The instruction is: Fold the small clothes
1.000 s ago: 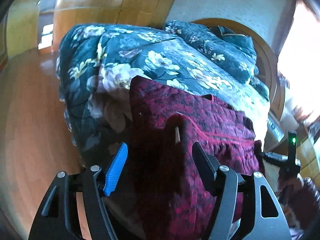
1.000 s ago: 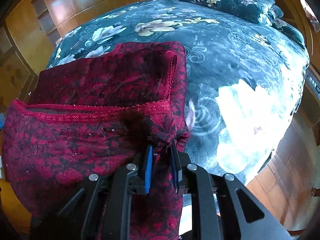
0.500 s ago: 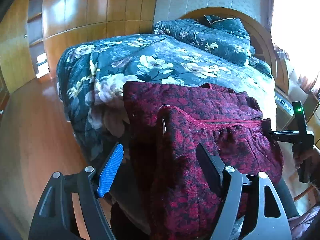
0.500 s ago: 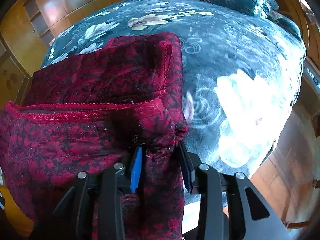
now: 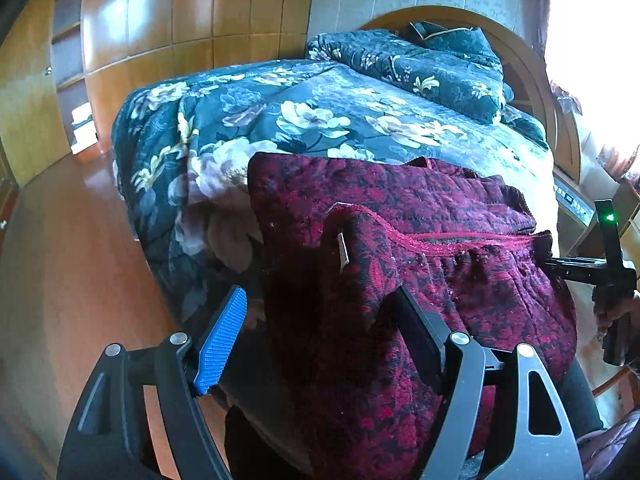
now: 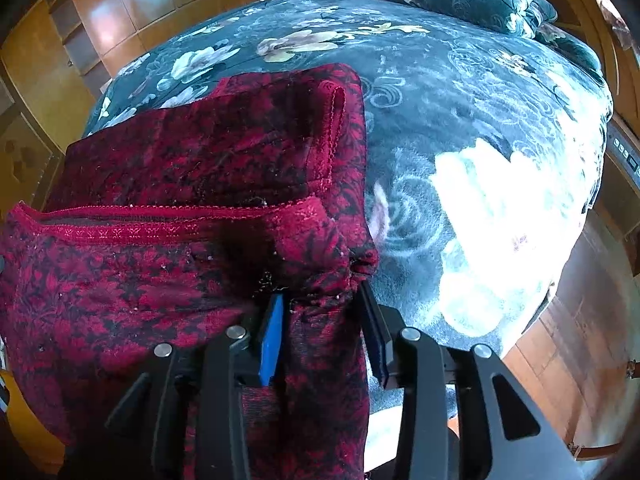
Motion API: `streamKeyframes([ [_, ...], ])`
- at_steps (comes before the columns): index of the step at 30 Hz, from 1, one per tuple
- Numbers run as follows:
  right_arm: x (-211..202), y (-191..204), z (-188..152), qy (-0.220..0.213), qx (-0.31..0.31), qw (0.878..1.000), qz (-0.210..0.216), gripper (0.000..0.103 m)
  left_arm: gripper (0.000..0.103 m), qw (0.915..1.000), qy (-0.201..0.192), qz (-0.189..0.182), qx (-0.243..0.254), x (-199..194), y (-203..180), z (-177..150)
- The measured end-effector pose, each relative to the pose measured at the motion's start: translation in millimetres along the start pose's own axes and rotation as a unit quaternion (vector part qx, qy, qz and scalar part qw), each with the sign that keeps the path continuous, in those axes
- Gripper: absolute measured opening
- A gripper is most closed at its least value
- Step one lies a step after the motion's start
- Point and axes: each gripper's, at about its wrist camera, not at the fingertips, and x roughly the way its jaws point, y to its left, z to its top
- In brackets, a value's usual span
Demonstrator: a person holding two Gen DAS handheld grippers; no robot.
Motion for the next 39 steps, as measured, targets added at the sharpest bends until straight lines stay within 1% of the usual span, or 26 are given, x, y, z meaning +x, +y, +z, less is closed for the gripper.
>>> streamKeyframes([
  [5, 0, 0, 0, -0.001, -0.001, 1.0, 0.0, 0.036, 0.074, 0.9994, 0.022, -0.022, -0.015, 14, 5, 2],
  [8, 0, 0, -1, -0.001, 0.001, 1.0, 0.002, 0.036, 0.073, 0.9988, 0.025, -0.038, -0.02, 18, 4, 1],
  [9, -1, 0, -1, -0.001, 0.001, 1.0, 0.003, 0.036, 0.069, 0.9984, 0.026, -0.045, -0.024, 20, 4, 1],
  [10, -1, 0, -1, -0.001, 0.001, 1.0, 0.003, 0.036, 0.06, 0.9976, 0.029, -0.055, -0.031, 22, 5, 1],
  [11, -1, -1, -1, -0.001, 0.001, 1.0, 0.003, 0.036, 0.054, 0.9963, 0.034, -0.07, -0.038, 25, 5, 0],
  [13, -1, -1, 0, -0.001, 0.002, 1.0, 0.003, 0.036, 0.026, 0.9935, 0.04, -0.093, -0.053, 29, 5, -2],
  [15, -2, -1, 0, -0.002, 0.002, 1.0, 0.003, 0.034, 0.018, 0.992, 0.037, -0.103, -0.064, 28, 3, -4],
  [16, -3, -1, 0, -0.002, 0.002, 1.0, 0.003, 0.033, 0.016, 0.9922, 0.029, -0.102, -0.066, 25, 2, -5],
  [21, -16, 7, -2, -0.014, -0.014, 1.0, -0.001, 0.02, 0.013, 0.991, -0.012, -0.105, -0.083, -7, 1, -11],
  [23, -24, 10, -4, -0.023, -0.021, 0.999, -0.001, 0.018, 0.013, 0.9907, -0.03, -0.106, -0.08, -23, -2, -12],
  [25, -37, 13, -7, -0.034, -0.026, 0.999, 0.008, 0.018, 0.013, 0.9896, -0.049, -0.109, -0.08, -41, -6, -14],
  [28, -58, 19, -11, -0.054, -0.039, 0.998, 0.02, 0.017, 0.013, 0.9877, -0.065, -0.112, -0.089, -57, -8, -17],
  [31, -79, 23, -14, -0.072, -0.046, 0.996, 0.031, 0.017, 0.013, 0.9872, -0.078, -0.106, -0.09, -69, -9, -15],
  [35, -102, 25, -7, -0.097, -0.038, 0.993, 0.052, 0.017, 0.013, 0.986, -0.098, -0.101, -0.089, -78, -9, 2],
  [39, -115, 30, 21, -0.124, -0.028, 0.989, 0.075, 0.017, 0.013, 0.9859, -0.111, -0.086, -0.09, -73, -4, 32],
])
